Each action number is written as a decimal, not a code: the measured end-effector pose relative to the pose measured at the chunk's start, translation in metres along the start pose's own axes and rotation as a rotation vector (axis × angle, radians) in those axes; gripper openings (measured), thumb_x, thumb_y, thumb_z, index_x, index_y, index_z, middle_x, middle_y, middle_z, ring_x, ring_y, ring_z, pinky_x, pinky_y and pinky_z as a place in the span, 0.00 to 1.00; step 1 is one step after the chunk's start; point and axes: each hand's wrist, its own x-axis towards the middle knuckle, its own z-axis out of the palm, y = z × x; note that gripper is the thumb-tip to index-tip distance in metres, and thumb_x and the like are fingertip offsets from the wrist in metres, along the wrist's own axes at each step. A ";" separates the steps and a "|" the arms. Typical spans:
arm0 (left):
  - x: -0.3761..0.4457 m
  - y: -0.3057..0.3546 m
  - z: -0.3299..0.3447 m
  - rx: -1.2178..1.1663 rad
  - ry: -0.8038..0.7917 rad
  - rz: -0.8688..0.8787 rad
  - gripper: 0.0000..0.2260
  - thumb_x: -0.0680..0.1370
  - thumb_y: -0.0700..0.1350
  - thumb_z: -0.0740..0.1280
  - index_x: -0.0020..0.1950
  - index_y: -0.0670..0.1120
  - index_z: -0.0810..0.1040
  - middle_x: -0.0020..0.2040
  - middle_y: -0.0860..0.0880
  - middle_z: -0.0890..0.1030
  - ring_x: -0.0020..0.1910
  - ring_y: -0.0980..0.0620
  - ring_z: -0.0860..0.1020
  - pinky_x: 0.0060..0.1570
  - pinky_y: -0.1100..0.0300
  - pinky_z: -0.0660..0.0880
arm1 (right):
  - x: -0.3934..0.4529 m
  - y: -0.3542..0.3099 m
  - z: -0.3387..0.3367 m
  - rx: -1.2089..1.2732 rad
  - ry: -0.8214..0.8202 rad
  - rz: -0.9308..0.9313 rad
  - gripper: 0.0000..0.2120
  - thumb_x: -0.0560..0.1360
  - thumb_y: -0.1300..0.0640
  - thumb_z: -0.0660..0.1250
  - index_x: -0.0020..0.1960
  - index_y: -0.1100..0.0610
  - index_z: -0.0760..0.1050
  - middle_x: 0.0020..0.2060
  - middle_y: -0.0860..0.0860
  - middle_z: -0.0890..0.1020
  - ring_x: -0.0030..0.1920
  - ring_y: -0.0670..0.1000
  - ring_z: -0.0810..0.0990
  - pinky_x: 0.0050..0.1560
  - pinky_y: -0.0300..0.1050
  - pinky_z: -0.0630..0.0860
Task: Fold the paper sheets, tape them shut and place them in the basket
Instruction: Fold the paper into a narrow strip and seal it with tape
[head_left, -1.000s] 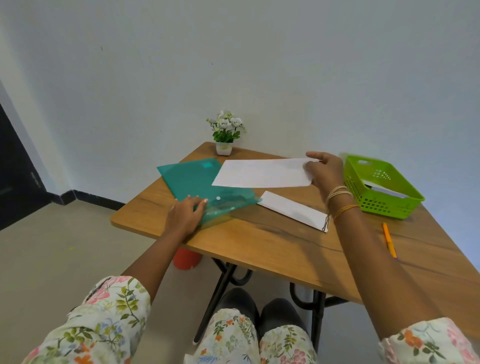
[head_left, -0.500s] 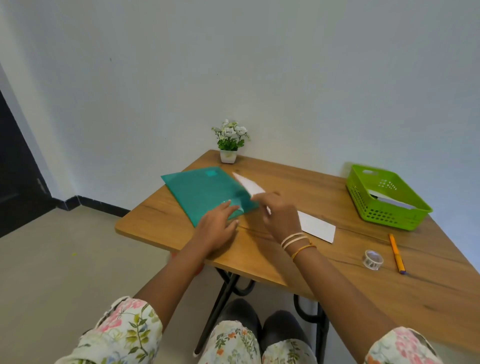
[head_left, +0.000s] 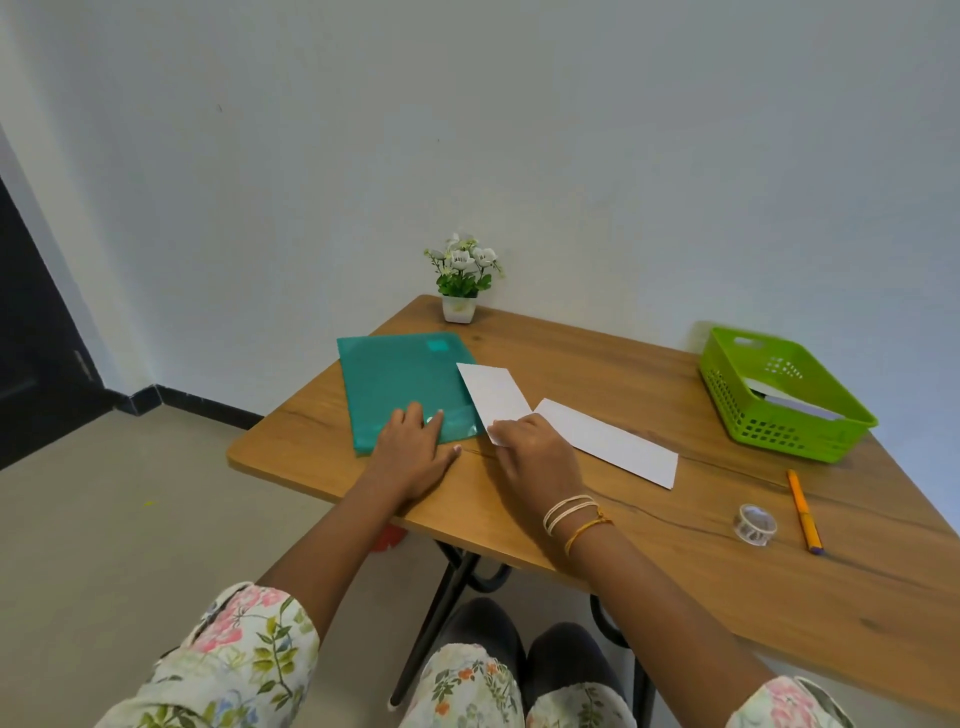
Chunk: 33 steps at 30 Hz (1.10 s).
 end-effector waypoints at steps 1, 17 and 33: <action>0.002 -0.001 -0.001 -0.016 -0.001 0.006 0.29 0.79 0.64 0.54 0.75 0.48 0.63 0.58 0.46 0.68 0.56 0.48 0.67 0.55 0.53 0.69 | 0.001 -0.001 0.002 -0.013 -0.004 -0.014 0.08 0.77 0.57 0.65 0.50 0.56 0.82 0.44 0.54 0.85 0.45 0.53 0.80 0.39 0.45 0.79; 0.001 -0.002 -0.016 -0.188 0.089 0.070 0.19 0.82 0.53 0.56 0.69 0.48 0.71 0.74 0.49 0.67 0.75 0.52 0.60 0.75 0.45 0.44 | -0.004 0.016 0.021 0.128 -0.465 0.104 0.23 0.75 0.42 0.64 0.66 0.51 0.73 0.66 0.48 0.75 0.64 0.50 0.72 0.62 0.45 0.71; 0.015 0.064 0.005 -0.108 -0.195 0.213 0.20 0.84 0.52 0.49 0.76 0.57 0.61 0.78 0.55 0.58 0.77 0.53 0.54 0.73 0.38 0.40 | 0.003 0.053 0.000 0.219 -0.564 0.276 0.12 0.68 0.52 0.69 0.51 0.49 0.78 0.44 0.48 0.77 0.45 0.47 0.75 0.44 0.39 0.76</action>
